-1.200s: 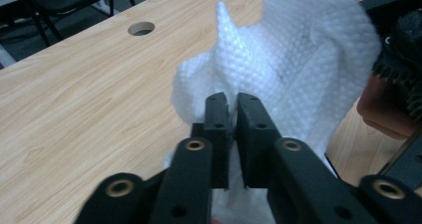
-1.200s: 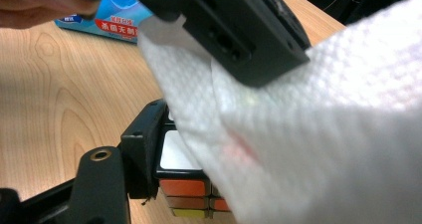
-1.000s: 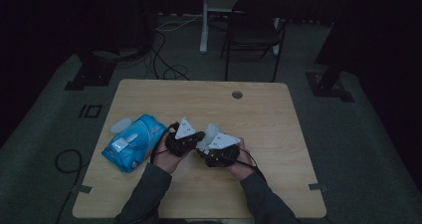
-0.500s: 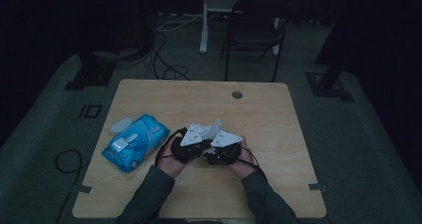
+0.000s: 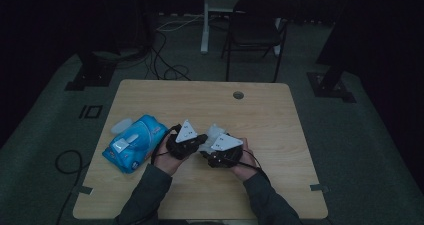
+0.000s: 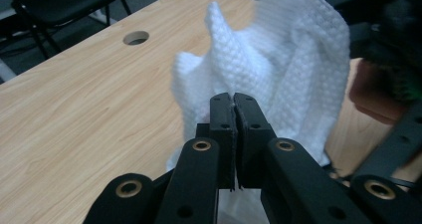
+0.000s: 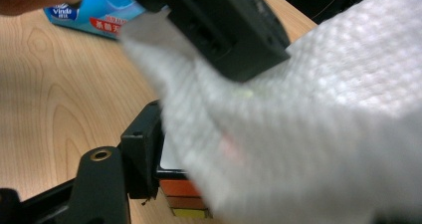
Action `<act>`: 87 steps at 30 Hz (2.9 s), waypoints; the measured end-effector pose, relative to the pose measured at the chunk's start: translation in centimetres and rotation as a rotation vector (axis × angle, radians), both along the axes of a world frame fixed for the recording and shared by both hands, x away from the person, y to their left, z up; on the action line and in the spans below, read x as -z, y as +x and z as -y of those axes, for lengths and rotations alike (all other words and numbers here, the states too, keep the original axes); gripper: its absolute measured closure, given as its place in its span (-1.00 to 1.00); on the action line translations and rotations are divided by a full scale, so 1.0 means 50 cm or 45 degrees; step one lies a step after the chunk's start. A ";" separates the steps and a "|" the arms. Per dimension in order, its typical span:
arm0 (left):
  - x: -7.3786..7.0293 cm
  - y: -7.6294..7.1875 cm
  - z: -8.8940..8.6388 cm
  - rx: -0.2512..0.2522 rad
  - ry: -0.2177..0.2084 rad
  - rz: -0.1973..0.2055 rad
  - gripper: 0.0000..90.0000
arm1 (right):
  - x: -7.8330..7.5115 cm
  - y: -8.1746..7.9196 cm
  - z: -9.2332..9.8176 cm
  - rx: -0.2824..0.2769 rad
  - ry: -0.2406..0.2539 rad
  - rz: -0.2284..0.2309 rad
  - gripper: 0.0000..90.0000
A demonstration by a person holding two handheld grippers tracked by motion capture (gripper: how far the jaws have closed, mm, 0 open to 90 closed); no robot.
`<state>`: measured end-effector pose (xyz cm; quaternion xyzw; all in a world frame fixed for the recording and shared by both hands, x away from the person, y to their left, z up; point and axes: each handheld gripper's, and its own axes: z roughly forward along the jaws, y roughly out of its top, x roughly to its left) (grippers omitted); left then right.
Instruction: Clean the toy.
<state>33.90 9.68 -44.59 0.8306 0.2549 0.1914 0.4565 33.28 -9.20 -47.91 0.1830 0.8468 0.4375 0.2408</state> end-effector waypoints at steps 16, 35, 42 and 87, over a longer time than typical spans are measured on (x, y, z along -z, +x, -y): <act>-0.024 0.021 -0.001 0.008 0.001 -0.005 0.96 | 0.010 -0.063 -0.032 -0.004 -0.293 0.404 -0.24; -0.009 0.089 -0.005 0.257 -0.077 -0.282 0.96 | 0.021 -0.087 -0.043 -0.044 -0.396 0.547 -0.24; -0.005 0.101 0.009 0.277 -0.019 -0.302 0.97 | 0.020 -0.090 -0.047 -0.053 -0.393 0.562 -0.24; -0.018 0.100 0.015 0.339 0.062 -0.282 0.98 | 0.024 -0.113 -0.049 -0.074 -0.434 0.694 -0.25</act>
